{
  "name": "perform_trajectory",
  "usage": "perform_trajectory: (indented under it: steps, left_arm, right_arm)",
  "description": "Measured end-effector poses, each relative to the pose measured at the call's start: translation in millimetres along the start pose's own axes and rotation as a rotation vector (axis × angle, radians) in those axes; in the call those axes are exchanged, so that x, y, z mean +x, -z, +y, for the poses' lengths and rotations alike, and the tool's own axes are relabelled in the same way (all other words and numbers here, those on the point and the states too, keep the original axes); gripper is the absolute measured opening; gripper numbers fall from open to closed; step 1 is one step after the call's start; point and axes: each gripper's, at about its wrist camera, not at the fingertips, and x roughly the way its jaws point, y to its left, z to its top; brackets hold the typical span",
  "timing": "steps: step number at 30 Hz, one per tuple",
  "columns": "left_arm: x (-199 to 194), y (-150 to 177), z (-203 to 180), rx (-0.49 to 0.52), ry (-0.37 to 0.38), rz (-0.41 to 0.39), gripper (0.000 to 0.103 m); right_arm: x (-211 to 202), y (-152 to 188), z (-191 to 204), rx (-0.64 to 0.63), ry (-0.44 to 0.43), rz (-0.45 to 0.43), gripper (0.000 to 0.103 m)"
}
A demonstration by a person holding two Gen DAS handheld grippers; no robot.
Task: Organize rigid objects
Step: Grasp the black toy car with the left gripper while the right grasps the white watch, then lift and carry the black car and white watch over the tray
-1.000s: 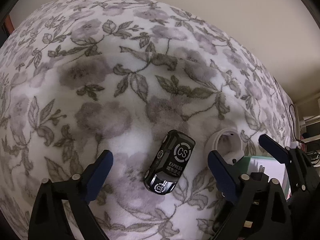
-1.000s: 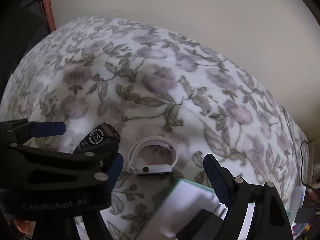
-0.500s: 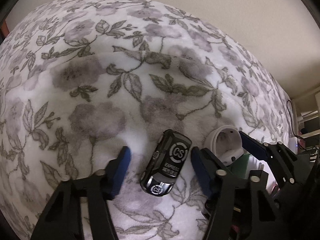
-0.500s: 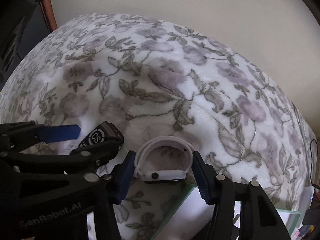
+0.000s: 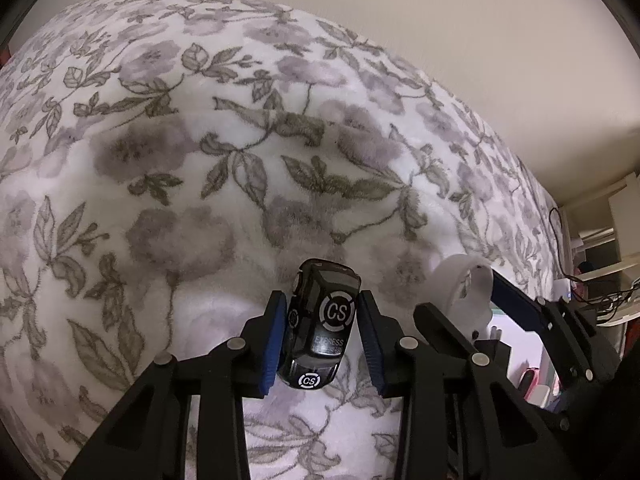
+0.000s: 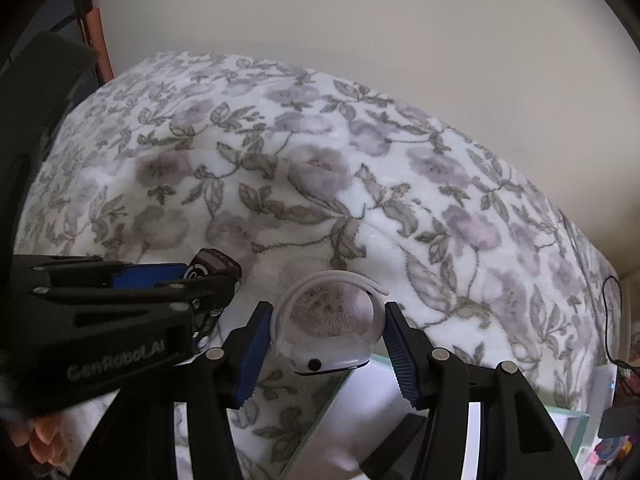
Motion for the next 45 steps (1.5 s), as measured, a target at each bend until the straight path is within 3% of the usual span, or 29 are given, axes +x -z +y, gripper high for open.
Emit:
perform_trajectory:
  steps: [16,24,29,33,38,45]
  left_arm:
    - [-50.8,24.0,-9.2,0.013,0.023,-0.068,0.035]
    - [-80.7,53.4,-38.5,0.109,0.019,-0.097,0.035]
    - [-95.1,72.4,-68.3,0.202,0.034,-0.118,0.035]
    - [-98.0,84.8,-87.0,0.255,0.031,-0.117,0.035]
    - [-93.3,100.5,-109.2,0.313,0.044,-0.092,0.035]
    - [-71.2,124.0,-140.9,0.400,0.044,-0.023,0.035]
  right_arm:
    - [-76.6,43.2,-12.1,0.188,-0.025,-0.082,0.058]
    - [-113.9,85.3,-25.4,0.326,-0.009,-0.102,0.058]
    - [-124.9,112.9,-39.8,0.435,-0.003,-0.080,0.058]
    - [-132.8,134.8,-54.3,0.497,0.060,-0.043,0.058]
    - [-135.7,156.4,-80.3,0.571,0.126,0.022,0.058]
    - [-128.1,173.0,-105.9,0.628,0.128,0.089,0.058]
